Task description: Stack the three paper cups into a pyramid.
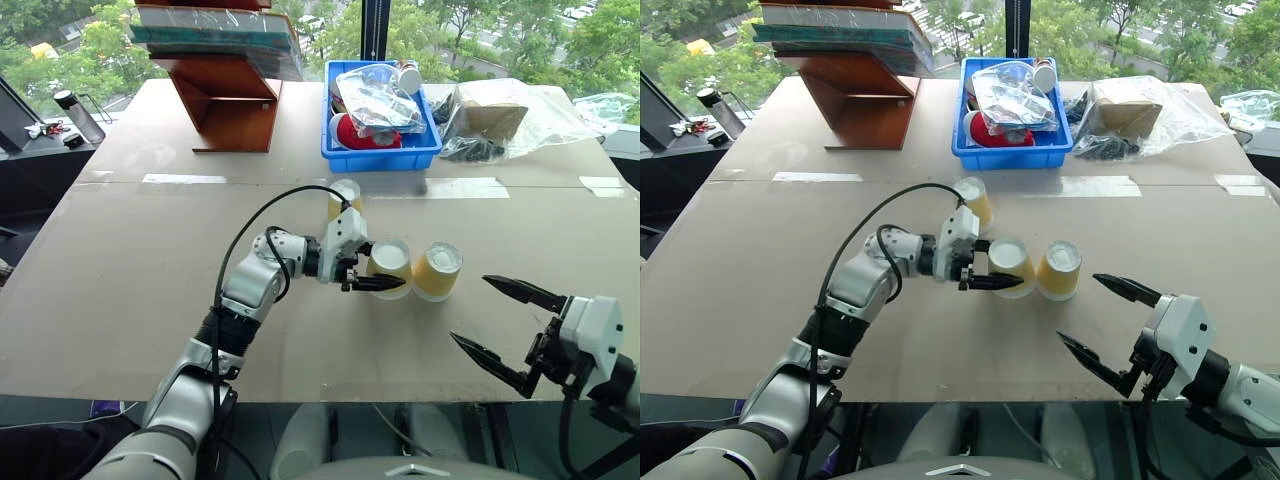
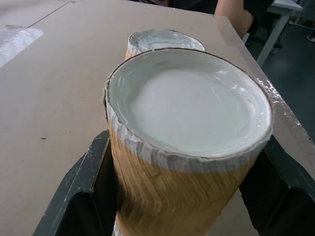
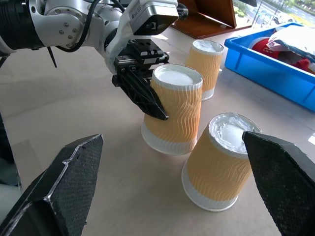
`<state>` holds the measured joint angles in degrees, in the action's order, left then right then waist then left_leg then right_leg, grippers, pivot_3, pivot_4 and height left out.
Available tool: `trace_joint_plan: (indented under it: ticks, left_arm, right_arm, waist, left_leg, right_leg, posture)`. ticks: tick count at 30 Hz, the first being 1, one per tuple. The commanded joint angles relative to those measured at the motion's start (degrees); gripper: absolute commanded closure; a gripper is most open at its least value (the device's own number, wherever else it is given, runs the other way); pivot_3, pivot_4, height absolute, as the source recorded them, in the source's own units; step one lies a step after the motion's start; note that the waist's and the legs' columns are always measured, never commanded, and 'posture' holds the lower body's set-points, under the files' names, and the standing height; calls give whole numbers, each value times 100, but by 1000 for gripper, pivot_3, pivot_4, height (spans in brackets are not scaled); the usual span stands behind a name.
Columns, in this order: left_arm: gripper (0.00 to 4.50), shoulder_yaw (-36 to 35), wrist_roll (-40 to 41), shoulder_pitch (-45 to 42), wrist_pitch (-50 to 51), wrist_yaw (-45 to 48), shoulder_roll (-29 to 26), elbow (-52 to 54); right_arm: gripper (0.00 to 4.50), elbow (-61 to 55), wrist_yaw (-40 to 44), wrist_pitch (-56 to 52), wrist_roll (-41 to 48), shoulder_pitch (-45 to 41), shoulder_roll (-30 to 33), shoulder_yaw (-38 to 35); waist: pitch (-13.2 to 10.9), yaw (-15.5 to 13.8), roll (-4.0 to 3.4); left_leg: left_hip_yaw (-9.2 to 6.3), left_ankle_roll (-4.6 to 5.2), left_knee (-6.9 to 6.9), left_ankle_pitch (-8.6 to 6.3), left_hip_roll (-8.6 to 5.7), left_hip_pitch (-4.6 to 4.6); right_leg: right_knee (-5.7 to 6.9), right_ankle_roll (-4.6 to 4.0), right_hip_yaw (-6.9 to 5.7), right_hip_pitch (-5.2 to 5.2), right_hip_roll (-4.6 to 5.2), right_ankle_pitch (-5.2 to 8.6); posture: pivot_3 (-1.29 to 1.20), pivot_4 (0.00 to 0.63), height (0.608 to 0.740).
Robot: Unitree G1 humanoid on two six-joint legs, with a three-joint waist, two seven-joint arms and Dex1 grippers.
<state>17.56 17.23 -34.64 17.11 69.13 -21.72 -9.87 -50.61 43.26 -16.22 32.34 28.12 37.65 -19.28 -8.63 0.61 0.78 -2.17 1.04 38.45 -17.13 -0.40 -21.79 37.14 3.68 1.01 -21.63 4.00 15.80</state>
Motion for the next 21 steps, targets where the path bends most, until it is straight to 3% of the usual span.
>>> trace_joint_plan:
  ticks: [1, 16, 17, 19, 21]
  left_arm:
    - [1634, 33, -95, -113, -137, 70, 64, -46]
    - [1634, 80, -287, -80, -274, 69, 163, -324]
    - [859, 63, -238, -61, -187, 101, 133, -250]
    - [67, -17, -149, -10, -43, 135, 27, -45]
    - [21, -157, 31, 78, 219, 225, -198, 312]
  right_arm:
    - [0, -138, -32, 125, 13, -53, -20, -76]
    - [0, -127, -16, 126, 3, -63, 8, -127]
    - [0, -132, -18, 124, 2, -59, 8, -127]
    - [0, -141, -22, 112, 18, -58, 12, -141]
    - [0, -155, -28, 100, 31, -52, 15, -153]
  waist:
    - [0, 0, 0]
    - [1, -8, 1]
    - [1, -8, 1]
    - [1, 0, 1]
    - [1, 13, 1]
  left_leg:
    - [0, 0, 0, 0, 0, 0]
    - [0, 0, 4, 0, -1, 0]
    - [-1, 0, 4, 0, -1, 1]
    - [-1, 0, 4, 0, -1, 1]
    - [-2, 0, 4, 0, -1, 0]
  right_leg:
    - [0, 0, 0, 0, 0, 0]
    - [3, 0, 0, 1, 0, 0]
    - [3, 0, 0, 1, 0, 0]
    - [4, 0, 0, 1, 0, 0]
    - [6, 0, 0, 0, 0, 0]
  posture:
    - [0, 150, 740]
    - [0, 150, 740]
    - [0, 150, 740]
    - [0, 150, 740]
    - [0, 150, 740]
